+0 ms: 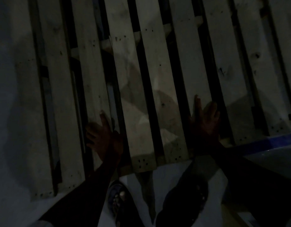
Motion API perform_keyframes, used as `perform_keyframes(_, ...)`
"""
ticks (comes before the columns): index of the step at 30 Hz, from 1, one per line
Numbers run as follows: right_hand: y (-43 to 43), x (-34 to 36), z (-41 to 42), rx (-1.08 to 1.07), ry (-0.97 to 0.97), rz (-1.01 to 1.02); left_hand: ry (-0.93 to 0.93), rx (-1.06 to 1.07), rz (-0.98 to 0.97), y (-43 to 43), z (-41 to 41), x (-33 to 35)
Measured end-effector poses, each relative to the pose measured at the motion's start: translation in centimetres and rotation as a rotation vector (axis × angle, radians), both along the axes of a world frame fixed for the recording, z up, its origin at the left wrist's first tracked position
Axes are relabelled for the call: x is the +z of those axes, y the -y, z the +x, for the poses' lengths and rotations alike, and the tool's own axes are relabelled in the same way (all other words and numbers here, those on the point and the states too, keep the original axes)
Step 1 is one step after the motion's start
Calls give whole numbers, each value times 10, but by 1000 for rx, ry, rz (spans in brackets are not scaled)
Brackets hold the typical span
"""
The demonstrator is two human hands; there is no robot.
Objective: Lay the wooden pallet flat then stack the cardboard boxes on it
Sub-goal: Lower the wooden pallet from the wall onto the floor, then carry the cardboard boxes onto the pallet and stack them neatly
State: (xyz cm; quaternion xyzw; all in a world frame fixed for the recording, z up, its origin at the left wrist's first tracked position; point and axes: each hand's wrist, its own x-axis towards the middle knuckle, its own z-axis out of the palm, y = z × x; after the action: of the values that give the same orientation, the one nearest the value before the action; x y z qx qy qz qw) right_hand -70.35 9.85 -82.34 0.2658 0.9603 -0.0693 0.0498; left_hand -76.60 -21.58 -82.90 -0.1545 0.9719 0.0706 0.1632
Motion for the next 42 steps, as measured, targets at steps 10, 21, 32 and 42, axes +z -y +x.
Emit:
perform_keyframes(10,-9,-11,3,117,-63,-39,-95,-413,-5,29,1,1)
perform_keyframes(21,-42,70,-28,279,519,-232,371,-522,80,46,-48,44)
perform_keyframes(32,37,331,64,-40,140,-169,-15,-651,441,-60,32,282)
perform_keyframes(42,16,571,239,-459,-156,112,-130,-1051,715,-191,150,517)
